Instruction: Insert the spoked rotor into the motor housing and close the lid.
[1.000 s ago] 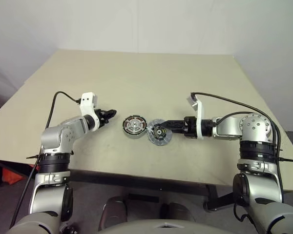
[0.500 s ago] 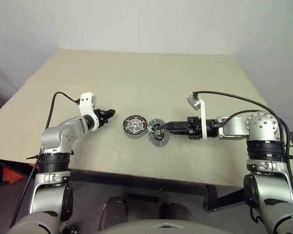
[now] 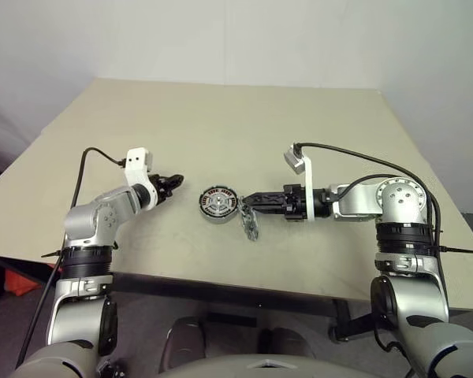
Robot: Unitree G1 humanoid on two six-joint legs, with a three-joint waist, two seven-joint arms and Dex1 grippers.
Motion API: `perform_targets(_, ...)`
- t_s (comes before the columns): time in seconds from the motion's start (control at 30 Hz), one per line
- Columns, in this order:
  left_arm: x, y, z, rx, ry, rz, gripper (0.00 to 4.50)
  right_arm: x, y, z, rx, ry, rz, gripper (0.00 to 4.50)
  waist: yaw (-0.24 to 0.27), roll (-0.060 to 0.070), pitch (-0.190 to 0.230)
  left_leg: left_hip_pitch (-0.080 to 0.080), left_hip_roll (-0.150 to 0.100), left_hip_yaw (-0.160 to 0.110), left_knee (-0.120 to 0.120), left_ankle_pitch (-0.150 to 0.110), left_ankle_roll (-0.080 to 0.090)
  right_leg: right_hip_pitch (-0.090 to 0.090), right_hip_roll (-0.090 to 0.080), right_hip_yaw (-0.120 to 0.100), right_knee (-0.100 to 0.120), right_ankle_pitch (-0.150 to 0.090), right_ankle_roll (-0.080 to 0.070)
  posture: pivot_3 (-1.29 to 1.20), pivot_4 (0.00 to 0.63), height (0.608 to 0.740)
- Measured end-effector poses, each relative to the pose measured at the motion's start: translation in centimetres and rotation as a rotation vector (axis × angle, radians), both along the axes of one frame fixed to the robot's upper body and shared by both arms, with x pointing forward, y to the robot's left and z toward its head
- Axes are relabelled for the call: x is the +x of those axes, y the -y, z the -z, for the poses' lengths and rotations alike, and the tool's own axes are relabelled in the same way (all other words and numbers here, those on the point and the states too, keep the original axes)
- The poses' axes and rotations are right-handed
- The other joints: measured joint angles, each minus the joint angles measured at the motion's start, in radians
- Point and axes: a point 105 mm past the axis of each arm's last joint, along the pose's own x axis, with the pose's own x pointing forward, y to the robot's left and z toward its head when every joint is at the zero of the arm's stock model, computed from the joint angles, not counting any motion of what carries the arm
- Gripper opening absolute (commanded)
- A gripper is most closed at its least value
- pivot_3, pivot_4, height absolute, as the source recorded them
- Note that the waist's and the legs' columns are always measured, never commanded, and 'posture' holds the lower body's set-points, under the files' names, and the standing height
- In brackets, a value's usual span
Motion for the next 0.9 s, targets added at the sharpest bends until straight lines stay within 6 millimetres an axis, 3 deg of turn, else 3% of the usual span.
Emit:
perform_targets(0.5, 0.2, -0.9, -0.3, 0.007, 0.011, -0.042, 2.37, -0.1, -2.3, 0.3, 0.026, -0.013, -0.015, 2.62, -0.001, 0.000, 0.000, 0.000, 0.000, -0.002, 0.000, 0.001, -0.002, 0.000, 0.000, 0.000, 0.001, -0.003, 0.005, 0.00, 0.000, 0.740)
perform_targets(0.9, 1.2, 0.2, -0.7, 0.003, 0.028, -0.038, 2.37, 0.4, -4.0, 1.3, 0.016, -0.037, 0.035, 2.62, 0.000, 0.000, 0.000, -0.003, 0.000, -0.005, 0.000, 0.001, -0.002, -0.001, 0.000, -0.001, 0.000, -0.002, 0.006, 0.00, 0.000, 0.740)
